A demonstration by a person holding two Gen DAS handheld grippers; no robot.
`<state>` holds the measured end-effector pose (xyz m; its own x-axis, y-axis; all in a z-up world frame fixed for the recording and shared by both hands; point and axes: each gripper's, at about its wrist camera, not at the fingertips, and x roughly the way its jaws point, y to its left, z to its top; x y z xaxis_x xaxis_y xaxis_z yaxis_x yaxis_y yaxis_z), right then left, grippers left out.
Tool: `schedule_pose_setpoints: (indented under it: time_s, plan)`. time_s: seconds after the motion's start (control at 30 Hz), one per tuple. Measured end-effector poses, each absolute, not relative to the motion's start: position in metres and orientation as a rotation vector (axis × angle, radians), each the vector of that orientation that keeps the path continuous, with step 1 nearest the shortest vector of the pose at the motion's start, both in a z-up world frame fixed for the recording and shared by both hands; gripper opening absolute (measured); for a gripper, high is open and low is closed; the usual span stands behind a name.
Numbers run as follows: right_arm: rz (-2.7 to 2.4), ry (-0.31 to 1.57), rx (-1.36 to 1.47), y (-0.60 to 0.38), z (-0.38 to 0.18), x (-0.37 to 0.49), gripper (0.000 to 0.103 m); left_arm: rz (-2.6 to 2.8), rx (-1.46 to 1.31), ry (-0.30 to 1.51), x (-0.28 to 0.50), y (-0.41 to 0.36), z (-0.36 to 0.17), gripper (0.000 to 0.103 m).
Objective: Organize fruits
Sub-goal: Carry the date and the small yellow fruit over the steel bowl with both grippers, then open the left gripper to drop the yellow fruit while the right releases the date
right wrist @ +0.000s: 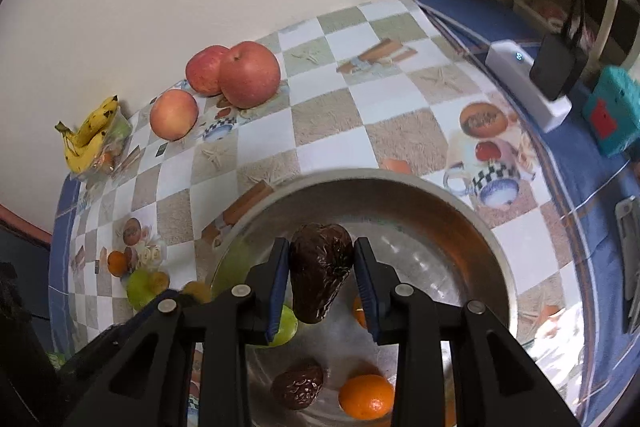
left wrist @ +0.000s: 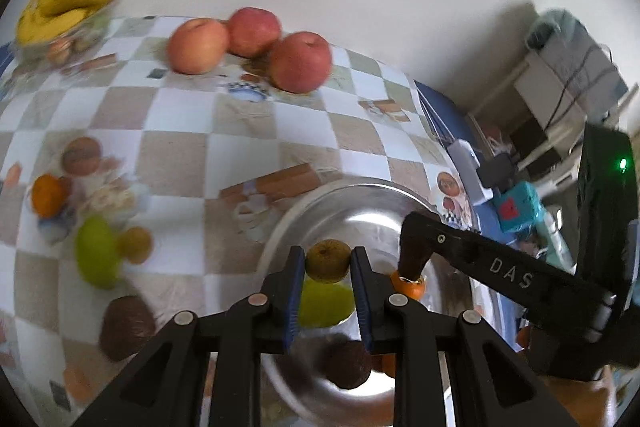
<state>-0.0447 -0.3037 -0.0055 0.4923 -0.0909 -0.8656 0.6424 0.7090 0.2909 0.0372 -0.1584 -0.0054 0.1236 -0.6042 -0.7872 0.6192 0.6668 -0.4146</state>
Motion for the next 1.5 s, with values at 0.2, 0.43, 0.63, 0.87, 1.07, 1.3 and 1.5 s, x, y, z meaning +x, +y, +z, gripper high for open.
schedule_pose_setpoints:
  time_s: [0.2,0.43,0.63,0.87,1.07,1.3,1.5]
  plan:
    - [-0.475,0.966,0.691,-0.314,-0.027,-0.039,0.034,-0.894,0.066,1.124,0.037,-0.178,-0.026,0.025]
    - [-0.487,1.022,0.689,-0.321,-0.050,-0.034,0.034,-0.896,0.124,1.136,0.036,-0.193,-0.045,0.025]
    - [-0.481,1.022,0.703,-0.326,-0.055,-0.035,0.034,-0.887,0.189,1.124,0.030,-0.202,-0.054,0.025]
    - [-0.477,1.052,0.679,-0.322,-0.057,-0.029,0.035,-0.876,0.158,1.158,0.035,-0.200,-0.054,0.026]
    - [-0.489,1.053,0.657,-0.319,-0.047,-0.028,0.043,-0.867,0.161,1.178,0.038,-0.199,-0.048,0.028]
    - [-0.489,1.004,0.619,-0.309,-0.018,-0.030,0.043,-0.880,0.130,1.183,0.039,-0.190,-0.028,0.037]
    - [-0.491,0.969,0.590,-0.298,-0.004,-0.027,0.043,-0.829,0.165,1.161,0.042,-0.175,-0.011,0.041]
